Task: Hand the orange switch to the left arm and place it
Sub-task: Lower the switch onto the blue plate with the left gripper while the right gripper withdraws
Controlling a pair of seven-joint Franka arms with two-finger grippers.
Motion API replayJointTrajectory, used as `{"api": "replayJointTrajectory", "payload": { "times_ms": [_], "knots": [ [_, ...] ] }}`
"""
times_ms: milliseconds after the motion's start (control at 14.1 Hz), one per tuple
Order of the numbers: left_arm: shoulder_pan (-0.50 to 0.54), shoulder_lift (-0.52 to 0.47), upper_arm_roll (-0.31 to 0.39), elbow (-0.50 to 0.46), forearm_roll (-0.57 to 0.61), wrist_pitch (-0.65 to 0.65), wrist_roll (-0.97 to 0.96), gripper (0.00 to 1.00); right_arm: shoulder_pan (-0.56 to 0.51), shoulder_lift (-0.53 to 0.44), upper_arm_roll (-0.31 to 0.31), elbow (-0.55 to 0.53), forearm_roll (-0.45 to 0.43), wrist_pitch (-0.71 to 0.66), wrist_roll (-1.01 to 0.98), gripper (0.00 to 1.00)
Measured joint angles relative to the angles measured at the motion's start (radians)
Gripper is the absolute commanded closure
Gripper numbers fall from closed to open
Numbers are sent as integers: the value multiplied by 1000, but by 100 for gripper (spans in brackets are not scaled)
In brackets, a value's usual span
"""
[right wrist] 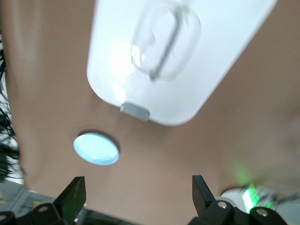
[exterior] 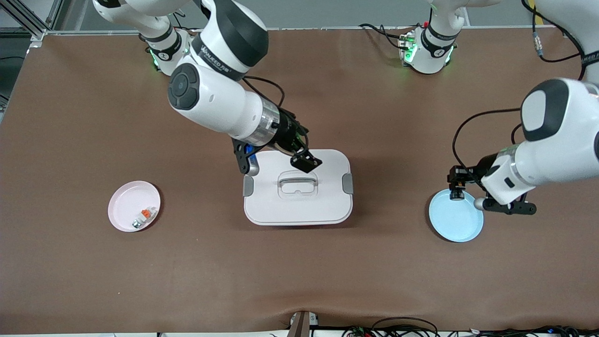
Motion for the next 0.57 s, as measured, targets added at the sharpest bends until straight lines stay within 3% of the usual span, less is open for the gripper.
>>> {"api": "replayJointTrajectory", "payload": {
  "times_ms": [566],
  "knots": [
    [77, 141, 2, -48, 121, 238, -16, 100, -99, -61, -4, 8, -256, -261, -559, 0]
  ]
}}
